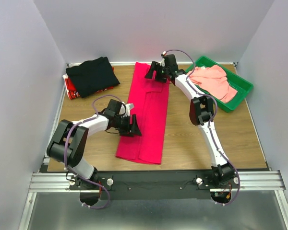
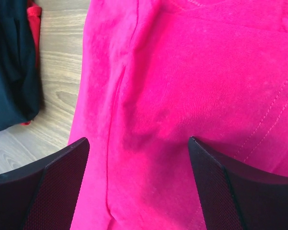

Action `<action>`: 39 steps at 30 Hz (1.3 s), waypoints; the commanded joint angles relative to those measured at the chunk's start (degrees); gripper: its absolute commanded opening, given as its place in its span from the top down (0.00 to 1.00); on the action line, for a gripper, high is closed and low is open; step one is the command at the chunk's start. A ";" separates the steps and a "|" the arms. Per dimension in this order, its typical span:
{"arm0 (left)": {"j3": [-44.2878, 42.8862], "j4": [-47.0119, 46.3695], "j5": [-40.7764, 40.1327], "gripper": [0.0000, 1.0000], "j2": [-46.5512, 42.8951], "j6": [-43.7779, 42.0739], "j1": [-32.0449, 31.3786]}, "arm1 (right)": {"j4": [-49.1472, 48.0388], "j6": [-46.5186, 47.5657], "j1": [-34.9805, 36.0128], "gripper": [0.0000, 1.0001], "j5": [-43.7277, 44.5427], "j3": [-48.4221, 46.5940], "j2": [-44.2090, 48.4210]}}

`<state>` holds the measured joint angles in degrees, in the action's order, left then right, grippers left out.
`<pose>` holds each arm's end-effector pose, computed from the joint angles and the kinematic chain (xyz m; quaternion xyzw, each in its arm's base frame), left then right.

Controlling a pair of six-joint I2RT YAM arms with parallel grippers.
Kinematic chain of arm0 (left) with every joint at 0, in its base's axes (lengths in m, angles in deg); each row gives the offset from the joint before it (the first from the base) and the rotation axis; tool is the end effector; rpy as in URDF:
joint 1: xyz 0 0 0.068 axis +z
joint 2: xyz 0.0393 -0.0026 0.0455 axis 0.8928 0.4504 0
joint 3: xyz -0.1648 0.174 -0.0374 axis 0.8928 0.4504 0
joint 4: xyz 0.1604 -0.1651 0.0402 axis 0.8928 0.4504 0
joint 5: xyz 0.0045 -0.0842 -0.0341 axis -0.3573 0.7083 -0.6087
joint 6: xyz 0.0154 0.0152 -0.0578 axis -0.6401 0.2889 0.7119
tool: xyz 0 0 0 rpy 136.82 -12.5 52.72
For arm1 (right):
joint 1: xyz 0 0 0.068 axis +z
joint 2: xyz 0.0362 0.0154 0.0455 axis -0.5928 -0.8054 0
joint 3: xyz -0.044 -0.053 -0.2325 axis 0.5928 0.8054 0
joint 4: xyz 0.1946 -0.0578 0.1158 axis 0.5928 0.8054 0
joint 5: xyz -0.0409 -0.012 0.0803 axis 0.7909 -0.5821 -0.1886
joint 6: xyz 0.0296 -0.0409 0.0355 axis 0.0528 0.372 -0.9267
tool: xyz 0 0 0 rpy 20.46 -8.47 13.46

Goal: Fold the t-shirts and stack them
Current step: Fold the tshirt

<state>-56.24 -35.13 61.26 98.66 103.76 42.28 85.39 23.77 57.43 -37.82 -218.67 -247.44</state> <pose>0.2364 -0.1191 0.1306 0.0401 0.9231 -0.3655 0.1129 0.5136 0.2138 0.1407 -0.0102 0.8787 0.3233 0.3512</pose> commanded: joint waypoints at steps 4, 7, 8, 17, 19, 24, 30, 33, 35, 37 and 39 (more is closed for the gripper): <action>-3.83 2.78 0.97 0.29 5.69 -3.74 -4.45 | 6.04 1.92 0.54 0.09 2.59 1.00 -3.73; -7.17 3.39 -0.79 0.28 4.82 -4.88 -4.54 | 5.95 3.15 0.37 0.08 2.51 1.09 -2.06; -7.87 3.39 -0.97 0.28 4.46 -5.15 -4.54 | 5.95 3.50 0.28 0.07 2.42 1.17 -1.45; -13.24 8.65 -10.44 0.28 -2.65 -5.50 -3.75 | 5.95 10.00 -0.78 0.06 1.98 9.33 13.30; -13.59 13.40 -17.20 0.28 -3.36 -4.01 -3.40 | 5.95 10.79 -0.60 0.06 2.59 17.58 21.12; -11.75 20.96 -27.84 0.28 -6.43 -0.50 -3.05 | 6.47 8.87 -0.43 0.06 3.47 39.90 39.05; -8.51 24.66 -28.48 0.28 -8.54 -0.31 -2.87 | 13.84 5.71 3.77 0.13 1.55 65.40 55.50; -6.92 25.62 -29.53 0.28 -10.21 -0.49 -2.87 | 15.96 4.30 7.12 0.15 1.19 73.14 59.46; -6.21 25.89 -29.36 0.28 -11.53 -0.58 -2.87 | 17.02 2.63 10.11 0.16 0.75 76.40 61.04; -4.73 25.72 -28.13 0.28 -11.97 -0.58 -2.87 | 17.55 0.97 12.48 0.17 0.40 80.53 62.54; -2.53 25.02 -26.38 0.29 -12.50 -0.14 -2.87 | 17.64 -0.01 14.68 0.19 0.40 84.12 63.85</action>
<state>-61.31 -11.04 34.21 87.95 103.01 39.22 99.83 27.01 69.52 -36.36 -138.56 -187.61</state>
